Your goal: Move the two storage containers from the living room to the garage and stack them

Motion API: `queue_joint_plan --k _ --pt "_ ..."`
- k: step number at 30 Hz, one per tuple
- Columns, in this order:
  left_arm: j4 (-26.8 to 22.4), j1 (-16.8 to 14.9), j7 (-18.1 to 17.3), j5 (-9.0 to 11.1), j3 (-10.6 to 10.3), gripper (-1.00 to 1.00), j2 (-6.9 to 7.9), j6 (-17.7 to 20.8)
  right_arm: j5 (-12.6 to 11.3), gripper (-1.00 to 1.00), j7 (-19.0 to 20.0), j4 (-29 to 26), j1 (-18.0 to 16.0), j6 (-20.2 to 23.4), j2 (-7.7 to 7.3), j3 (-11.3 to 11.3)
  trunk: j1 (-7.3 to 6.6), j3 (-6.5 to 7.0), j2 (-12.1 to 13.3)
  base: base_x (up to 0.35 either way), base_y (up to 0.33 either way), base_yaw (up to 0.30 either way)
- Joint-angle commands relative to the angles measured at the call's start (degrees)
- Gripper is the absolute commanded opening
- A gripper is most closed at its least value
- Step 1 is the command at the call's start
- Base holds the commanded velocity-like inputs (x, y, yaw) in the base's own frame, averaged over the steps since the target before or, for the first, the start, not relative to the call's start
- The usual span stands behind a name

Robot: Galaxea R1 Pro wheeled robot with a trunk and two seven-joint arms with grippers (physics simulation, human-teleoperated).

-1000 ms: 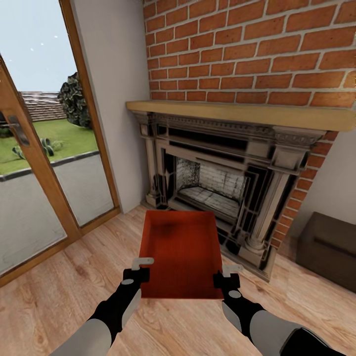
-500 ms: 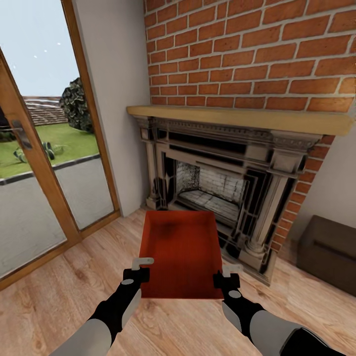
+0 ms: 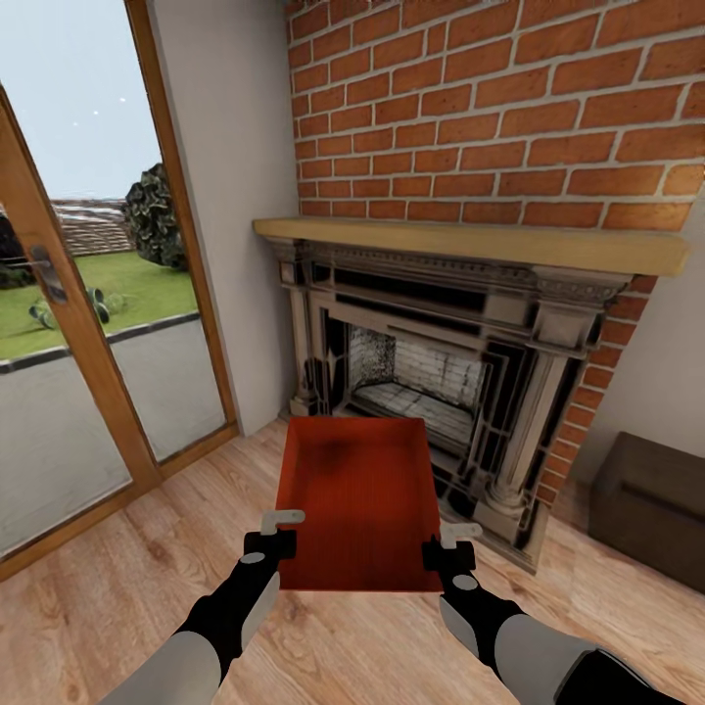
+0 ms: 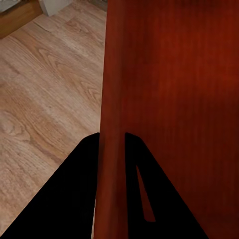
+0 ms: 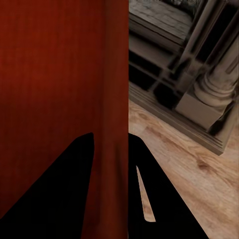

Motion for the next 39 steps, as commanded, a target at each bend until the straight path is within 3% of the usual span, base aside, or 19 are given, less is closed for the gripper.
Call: queue_joint_plan --k 1,26,39 --pt "-0.30 -0.08 0.70 -0.12 3.87 -1.00 0.51 0.33 -0.39 -1.00 -0.04 0.38 -0.01 0.03 -0.25 0.02 0.00 -0.04 -0.05 0.000 0.000 0.000" --pt "-0.39 -0.08 0.70 0.00 3.73 -1.00 0.43 0.38 -0.39 -1.00 -0.04 0.38 -0.01 0.20 -0.28 -0.03 0.00 0.01 -0.05 0.000 0.000 0.000" --pt "-0.53 -0.09 0.68 0.06 3.70 -1.00 0.43 0.32 -0.39 -1.00 -0.05 0.37 -0.01 0.20 -0.28 -0.03 -2.85 2.35 5.16 0.000 0.000 0.000"
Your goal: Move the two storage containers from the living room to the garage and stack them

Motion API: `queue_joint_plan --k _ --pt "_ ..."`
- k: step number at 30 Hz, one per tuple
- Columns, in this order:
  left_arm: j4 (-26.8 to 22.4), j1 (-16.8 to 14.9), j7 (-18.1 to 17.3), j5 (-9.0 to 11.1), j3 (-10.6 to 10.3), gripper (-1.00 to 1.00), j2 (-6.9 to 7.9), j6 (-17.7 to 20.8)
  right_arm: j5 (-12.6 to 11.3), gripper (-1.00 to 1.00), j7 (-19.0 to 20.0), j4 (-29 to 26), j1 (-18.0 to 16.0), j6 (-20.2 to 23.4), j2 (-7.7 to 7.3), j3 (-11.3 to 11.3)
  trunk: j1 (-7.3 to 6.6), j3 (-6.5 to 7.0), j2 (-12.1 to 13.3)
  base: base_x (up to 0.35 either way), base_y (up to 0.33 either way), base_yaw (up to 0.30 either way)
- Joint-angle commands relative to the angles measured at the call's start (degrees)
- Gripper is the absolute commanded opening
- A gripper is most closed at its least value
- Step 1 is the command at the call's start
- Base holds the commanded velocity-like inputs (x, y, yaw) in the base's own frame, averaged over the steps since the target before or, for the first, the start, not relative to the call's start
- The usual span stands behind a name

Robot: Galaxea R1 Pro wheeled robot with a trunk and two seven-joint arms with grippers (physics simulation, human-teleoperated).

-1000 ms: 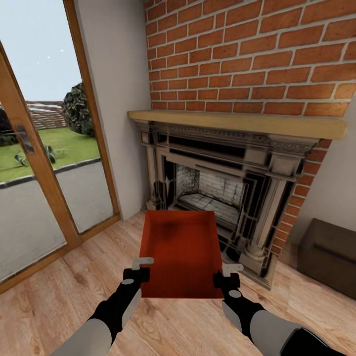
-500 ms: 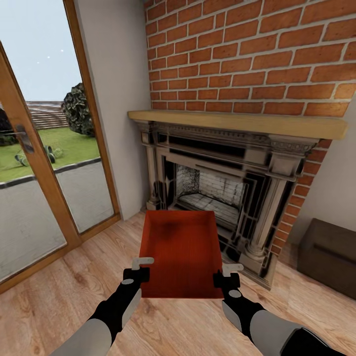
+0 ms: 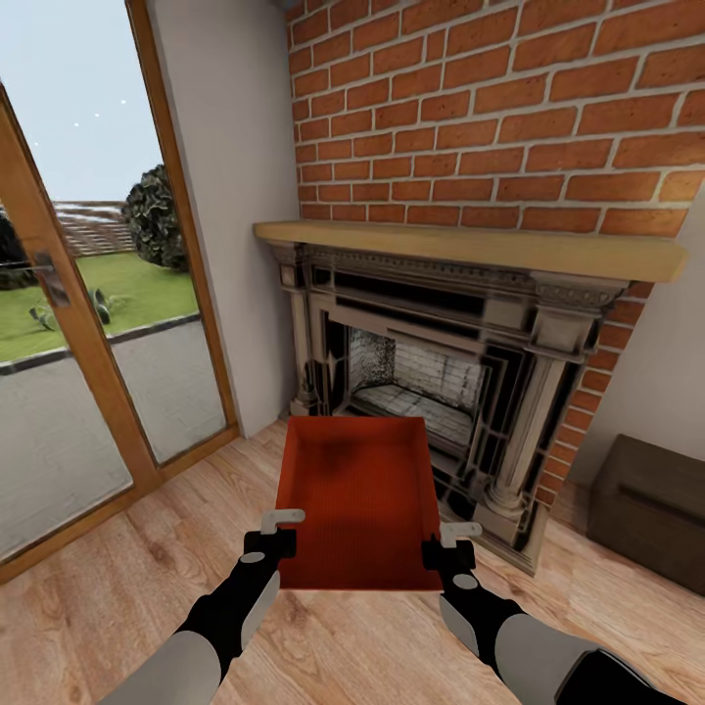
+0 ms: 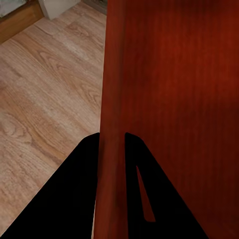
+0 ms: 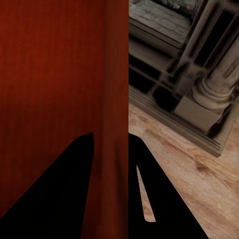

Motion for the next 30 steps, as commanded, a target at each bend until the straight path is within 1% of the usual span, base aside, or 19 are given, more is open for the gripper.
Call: queue_joint_plan --k 1,30 --pt "-0.35 -0.10 0.64 -0.05 3.79 -1.00 0.40 0.32 -0.34 -1.00 -0.03 0.76 -0.01 0.10 -0.15 -0.09 -0.22 0.11 0.36 0.000 0.000 0.000" --pt "-0.97 -0.09 0.65 -0.14 3.88 -1.00 0.49 0.32 -0.34 -1.00 -0.11 0.76 -0.01 0.00 -0.09 -0.09 -6.59 5.32 11.99 0.000 0.000 0.000"
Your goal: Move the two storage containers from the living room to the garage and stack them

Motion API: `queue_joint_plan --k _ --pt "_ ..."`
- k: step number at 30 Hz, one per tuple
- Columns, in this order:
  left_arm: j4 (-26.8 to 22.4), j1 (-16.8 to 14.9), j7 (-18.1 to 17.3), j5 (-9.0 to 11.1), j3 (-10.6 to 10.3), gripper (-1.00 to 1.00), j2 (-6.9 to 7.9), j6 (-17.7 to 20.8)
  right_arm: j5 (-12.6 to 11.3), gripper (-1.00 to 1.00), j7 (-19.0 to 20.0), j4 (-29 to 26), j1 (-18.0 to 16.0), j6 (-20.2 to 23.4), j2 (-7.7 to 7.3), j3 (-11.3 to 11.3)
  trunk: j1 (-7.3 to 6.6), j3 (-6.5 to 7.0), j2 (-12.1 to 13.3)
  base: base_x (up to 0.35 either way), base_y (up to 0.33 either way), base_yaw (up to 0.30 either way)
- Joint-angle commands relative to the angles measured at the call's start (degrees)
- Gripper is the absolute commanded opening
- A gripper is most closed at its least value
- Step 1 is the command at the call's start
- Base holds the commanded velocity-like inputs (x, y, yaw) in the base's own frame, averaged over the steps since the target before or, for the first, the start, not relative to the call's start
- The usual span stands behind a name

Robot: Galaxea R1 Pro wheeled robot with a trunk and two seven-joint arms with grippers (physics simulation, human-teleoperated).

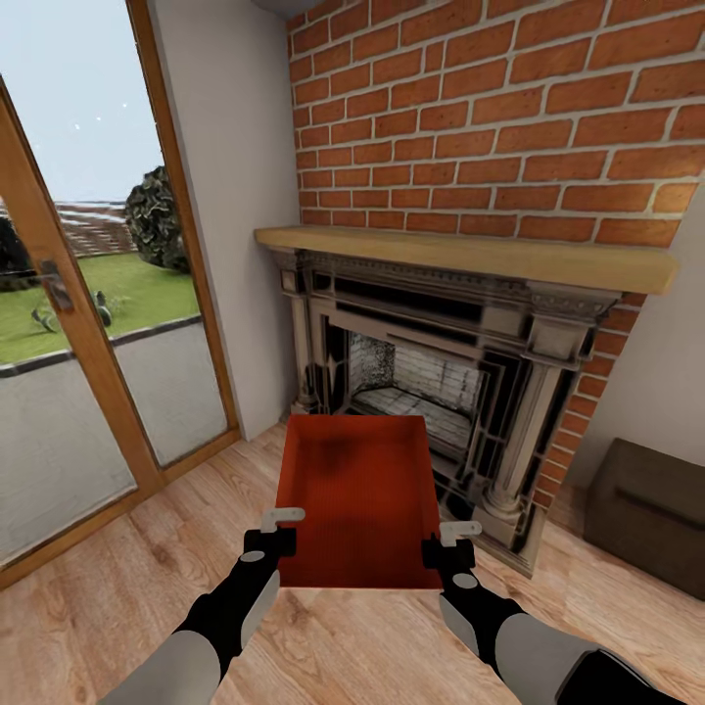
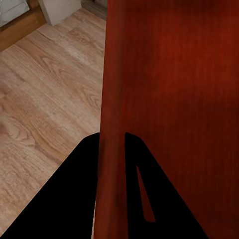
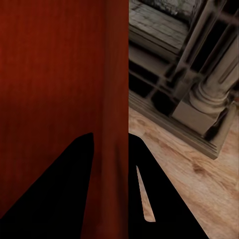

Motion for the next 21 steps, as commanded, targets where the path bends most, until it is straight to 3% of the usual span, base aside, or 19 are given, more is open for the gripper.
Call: queue_joint_plan --k 1,21 --pt "-0.54 -0.07 0.62 -0.12 4.10 -1.00 0.38 0.34 -0.37 -1.00 -0.02 1.09 -0.02 0.15 -0.06 0.02 -0.21 0.10 0.34 0.000 0.000 0.000" --pt "-0.09 -0.06 0.70 -0.12 4.18 -1.00 0.38 0.19 -0.37 -1.00 -0.02 1.11 -0.02 0.09 -0.09 0.02 -4.60 3.69 8.36 0.000 0.000 0.000"
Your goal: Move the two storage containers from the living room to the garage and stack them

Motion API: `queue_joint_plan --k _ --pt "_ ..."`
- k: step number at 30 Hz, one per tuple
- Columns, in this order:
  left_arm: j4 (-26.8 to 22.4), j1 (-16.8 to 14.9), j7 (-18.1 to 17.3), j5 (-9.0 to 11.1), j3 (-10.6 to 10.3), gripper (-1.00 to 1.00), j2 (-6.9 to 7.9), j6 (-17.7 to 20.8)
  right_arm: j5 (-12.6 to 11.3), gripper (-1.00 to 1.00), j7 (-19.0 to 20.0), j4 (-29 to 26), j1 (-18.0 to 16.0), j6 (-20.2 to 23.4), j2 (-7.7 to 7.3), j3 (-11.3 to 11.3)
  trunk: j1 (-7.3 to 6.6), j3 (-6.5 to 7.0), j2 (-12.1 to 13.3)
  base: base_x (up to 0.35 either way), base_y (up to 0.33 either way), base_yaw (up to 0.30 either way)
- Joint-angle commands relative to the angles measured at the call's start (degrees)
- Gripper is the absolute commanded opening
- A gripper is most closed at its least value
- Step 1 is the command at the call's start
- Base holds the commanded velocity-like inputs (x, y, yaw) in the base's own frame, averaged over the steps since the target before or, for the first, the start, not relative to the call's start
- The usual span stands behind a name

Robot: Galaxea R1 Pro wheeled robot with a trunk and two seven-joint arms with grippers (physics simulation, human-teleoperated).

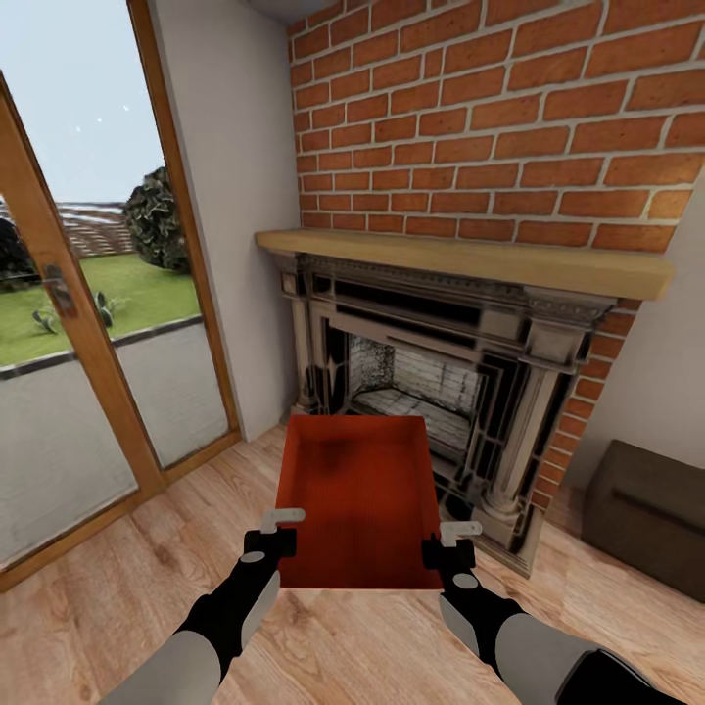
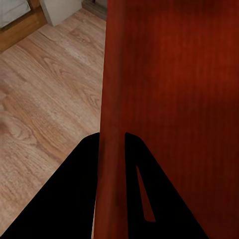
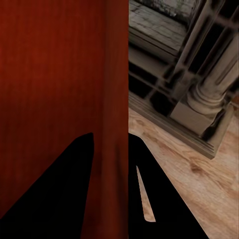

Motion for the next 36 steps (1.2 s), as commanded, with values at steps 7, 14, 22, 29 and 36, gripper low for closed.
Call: queue_joint_plan --k 7,14,22,29,36 --pt "0.53 0.10 0.66 0.90 -0.11 -1.00 0.37 0.12 -0.69 -1.00 -0.26 0.42 -0.40 -0.01 0.05 0.24 -1.29 0.98 2.32 0.000 0.000 0.000" --pt "2.17 0.10 0.66 1.91 -0.42 -1.00 0.33 -0.11 -1.15 -1.00 -0.02 2.39 -0.11 0.06 0.27 2.02 -1.29 0.98 2.32 0.000 0.000 0.000" --pt "2.97 0.10 0.66 2.60 -0.84 -1.00 0.32 -0.14 0.54 -1.00 0.11 3.25 -0.03 0.06 0.63 0.15 -1.29 0.98 2.32 0.000 0.000 0.000" --pt "3.06 0.10 0.66 2.67 -0.87 -1.00 0.32 -0.14 1.54 -1.00 0.12 3.43 -0.03 0.06 0.69 -0.63 -1.29 0.98 2.32 0.000 0.000 -0.114" --pt "3.15 0.10 0.66 2.69 -0.86 -1.00 0.32 -0.14 2.69 -1.00 0.14 3.46 -0.03 0.07 0.75 -1.76 -1.29 0.98 2.32 0.000 0.000 -0.281"
